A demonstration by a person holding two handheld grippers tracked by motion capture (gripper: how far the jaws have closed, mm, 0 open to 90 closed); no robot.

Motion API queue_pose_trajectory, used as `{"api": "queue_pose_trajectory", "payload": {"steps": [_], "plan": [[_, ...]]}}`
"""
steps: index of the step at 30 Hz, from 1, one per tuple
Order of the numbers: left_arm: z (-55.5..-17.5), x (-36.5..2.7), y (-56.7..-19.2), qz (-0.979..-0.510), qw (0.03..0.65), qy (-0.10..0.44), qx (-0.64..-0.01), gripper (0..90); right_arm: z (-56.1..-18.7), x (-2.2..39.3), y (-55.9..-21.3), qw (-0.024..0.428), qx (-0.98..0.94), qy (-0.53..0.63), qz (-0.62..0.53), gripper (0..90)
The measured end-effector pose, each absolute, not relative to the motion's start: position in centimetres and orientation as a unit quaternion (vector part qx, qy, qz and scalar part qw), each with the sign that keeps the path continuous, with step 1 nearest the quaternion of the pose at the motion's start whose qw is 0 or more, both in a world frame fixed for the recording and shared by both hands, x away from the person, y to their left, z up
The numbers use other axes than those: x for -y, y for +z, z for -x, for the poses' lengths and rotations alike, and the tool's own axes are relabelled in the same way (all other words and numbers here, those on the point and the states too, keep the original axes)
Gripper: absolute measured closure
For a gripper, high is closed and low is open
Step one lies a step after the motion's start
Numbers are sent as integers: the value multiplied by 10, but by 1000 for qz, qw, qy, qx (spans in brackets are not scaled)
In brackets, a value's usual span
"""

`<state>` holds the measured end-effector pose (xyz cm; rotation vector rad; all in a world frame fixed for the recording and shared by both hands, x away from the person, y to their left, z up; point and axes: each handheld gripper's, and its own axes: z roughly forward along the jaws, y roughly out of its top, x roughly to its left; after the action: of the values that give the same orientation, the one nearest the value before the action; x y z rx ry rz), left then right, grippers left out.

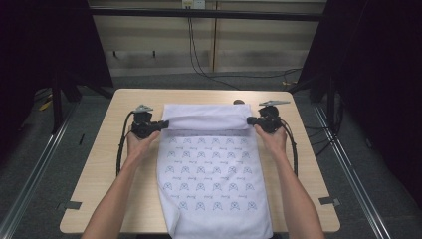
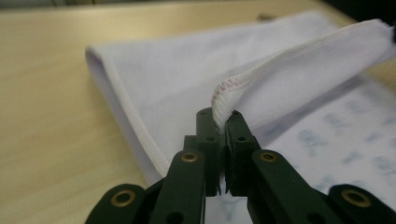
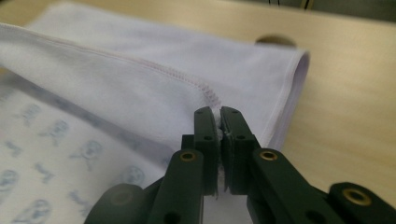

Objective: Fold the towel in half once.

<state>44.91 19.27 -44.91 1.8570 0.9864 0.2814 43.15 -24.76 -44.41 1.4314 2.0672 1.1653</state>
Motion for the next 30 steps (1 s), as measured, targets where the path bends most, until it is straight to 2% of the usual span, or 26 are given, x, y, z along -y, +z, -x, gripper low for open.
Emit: {"api": "queue_pose_trajectory", "payload": {"steps": [3, 4, 9, 13, 20, 23, 24, 25, 30], "plan": [[-429, -199, -413, -764, 516, 122, -369, 865, -407, 262, -404, 196, -726, 460, -473, 858], [-420, -200, -402, -765, 520, 132, -356, 865, -407, 262, -404, 196, -726, 460, -473, 858], [-378, -207, -362, -766, 543, 138, -315, 862, -361, 267, -361, 215, -738, 478, -426, 858], [-343, -215, -349, -765, 561, 124, -292, 861, -317, 270, -342, 212, -752, 485, -393, 858], [-283, -228, -335, -764, 580, 94, -268, 861, -245, 270, -327, 208, -759, 506, -353, 858], [-260, -229, -349, -782, 560, 96, -256, 856, -218, 271, -333, 196, -766, 507, -344, 858], [-254, -227, -360, -793, 546, 91, -254, 855, -207, 268, -352, 180, -781, 488, -346, 857], [-249, -225, -373, -804, 532, 78, -255, 855, -207, 268, -352, 180, -781, 488, -346, 857], [-235, -217, -450, -832, 477, -9, -283, 857, -194, 260, -426, 97, -820, 418, -377, 857]]}}
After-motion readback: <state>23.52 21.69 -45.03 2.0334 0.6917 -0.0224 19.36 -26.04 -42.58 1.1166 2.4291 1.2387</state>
